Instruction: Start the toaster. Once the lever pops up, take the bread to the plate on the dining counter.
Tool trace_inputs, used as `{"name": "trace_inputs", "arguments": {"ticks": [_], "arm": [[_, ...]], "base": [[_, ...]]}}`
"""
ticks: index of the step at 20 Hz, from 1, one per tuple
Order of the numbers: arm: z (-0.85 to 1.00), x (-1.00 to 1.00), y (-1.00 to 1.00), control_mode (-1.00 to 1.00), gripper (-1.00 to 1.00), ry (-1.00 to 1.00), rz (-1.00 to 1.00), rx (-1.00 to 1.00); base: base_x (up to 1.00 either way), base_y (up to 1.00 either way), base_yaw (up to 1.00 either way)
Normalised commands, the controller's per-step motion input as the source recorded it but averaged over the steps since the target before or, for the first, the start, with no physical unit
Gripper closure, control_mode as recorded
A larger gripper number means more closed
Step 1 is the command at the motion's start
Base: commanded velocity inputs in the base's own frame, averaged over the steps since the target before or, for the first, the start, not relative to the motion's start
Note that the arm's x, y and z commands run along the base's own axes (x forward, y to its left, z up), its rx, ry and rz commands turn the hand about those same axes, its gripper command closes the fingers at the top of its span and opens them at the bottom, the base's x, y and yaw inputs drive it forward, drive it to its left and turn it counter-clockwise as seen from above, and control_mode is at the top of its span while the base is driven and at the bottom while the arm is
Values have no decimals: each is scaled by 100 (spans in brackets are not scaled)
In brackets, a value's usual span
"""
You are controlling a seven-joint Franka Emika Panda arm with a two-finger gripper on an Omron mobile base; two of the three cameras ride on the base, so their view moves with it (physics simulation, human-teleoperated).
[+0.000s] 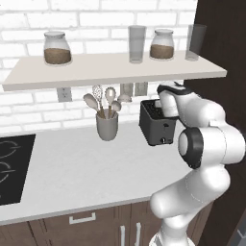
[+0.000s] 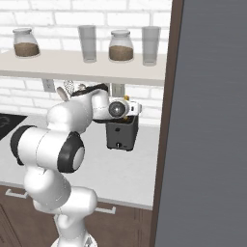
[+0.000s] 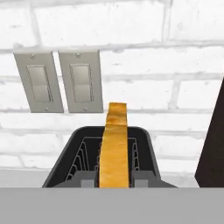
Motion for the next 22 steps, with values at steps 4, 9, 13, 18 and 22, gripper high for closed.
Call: {"name": "trace_inputs", "arguments": {"ticks": [4, 9, 13, 18, 22], "arm": [[1, -23, 1, -100, 100, -19, 0, -1], [3, -30, 10, -100, 100, -15, 0, -2], [4, -34, 3, -100, 100, -14, 0, -2], [5, -48, 0, -100, 100, -18, 0, -2], [8, -56, 0, -100, 100, -17, 0, -2]], "base": [[0, 0, 0], [0, 0, 0], [0, 0, 0], [0, 0, 0], [0, 0, 0]]}}
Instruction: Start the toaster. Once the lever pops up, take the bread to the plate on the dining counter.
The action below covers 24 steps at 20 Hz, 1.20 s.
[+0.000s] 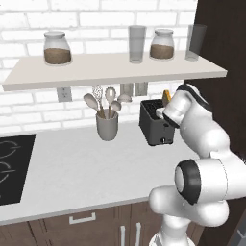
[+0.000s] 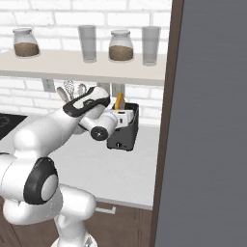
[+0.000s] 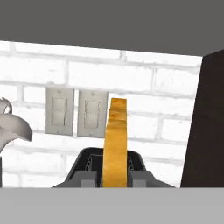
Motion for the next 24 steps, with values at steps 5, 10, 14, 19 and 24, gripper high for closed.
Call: {"name": "trace_inputs", "arguments": {"ticks": [5, 10, 14, 19, 24], "arm": [[44, -49, 0, -100, 100, -7, 0, -1], [69, -30, 0, -100, 100, 0, 0, 0], [66, -39, 0, -100, 100, 5, 4, -1], [47, -70, -3, -100, 100, 16, 10, -2], [46, -81, -8, -100, 100, 27, 16, 0]], "base": [[0, 0, 0], [0, 0, 0], [0, 0, 0], [0, 0, 0], [0, 0, 0]]}}
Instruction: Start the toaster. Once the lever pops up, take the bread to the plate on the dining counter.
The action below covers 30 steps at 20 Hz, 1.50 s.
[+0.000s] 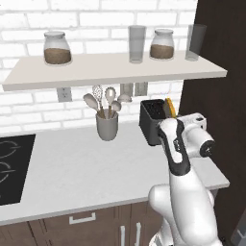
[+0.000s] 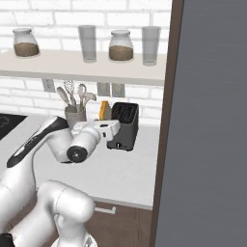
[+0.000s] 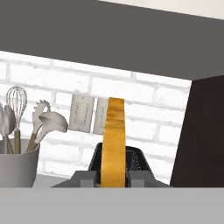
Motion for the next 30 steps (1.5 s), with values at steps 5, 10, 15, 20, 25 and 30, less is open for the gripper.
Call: {"name": "trace_inputs", "arguments": {"ticks": [5, 10, 15, 20, 25, 30], "arm": [[79, -56, -8, -100, 100, 38, 18, 0], [69, -69, 0, -100, 100, 53, 15, 0], [39, -94, 0, -100, 100, 58, 3, 0], [21, -89, 27, -100, 100, 52, 0, 0], [0, -63, 49, -100, 100, 24, -1, 0], [0, -28, 50, -100, 100, 6, 0, 0]], "base": [[0, 0, 0], [0, 0, 0], [0, 0, 0], [0, 0, 0], [0, 0, 0], [0, 0, 0]]}}
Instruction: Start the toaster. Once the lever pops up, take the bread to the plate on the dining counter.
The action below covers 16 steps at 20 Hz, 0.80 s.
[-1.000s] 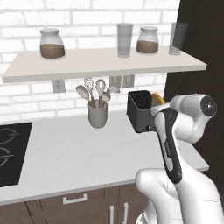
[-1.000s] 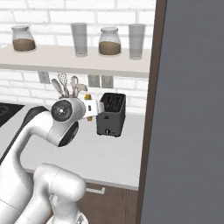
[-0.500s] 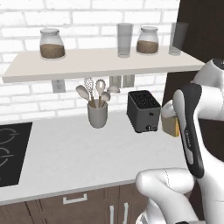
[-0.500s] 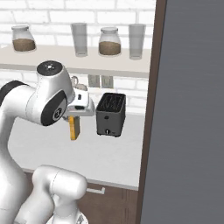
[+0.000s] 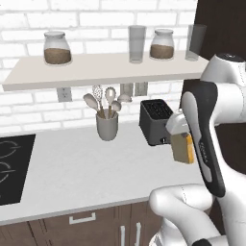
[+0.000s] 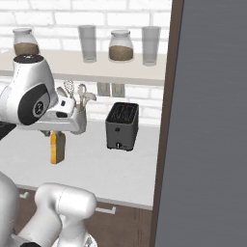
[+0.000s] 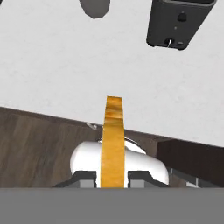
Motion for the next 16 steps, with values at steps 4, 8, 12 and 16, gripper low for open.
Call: {"name": "trace_inputs", "arguments": {"ticks": [4, 8, 12, 16], "arm": [[-1, -1, 9, -100, 100, -1, 0, 1], [0, 0, 0, -100, 100, -11, -5, 1], [0, 0, 0, -100, 100, -15, -9, 0], [0, -1, 0, -100, 100, -7, -13, 3]], "base": [[0, 0, 0], [0, 0, 0], [0, 0, 0], [0, 0, 0]]}}
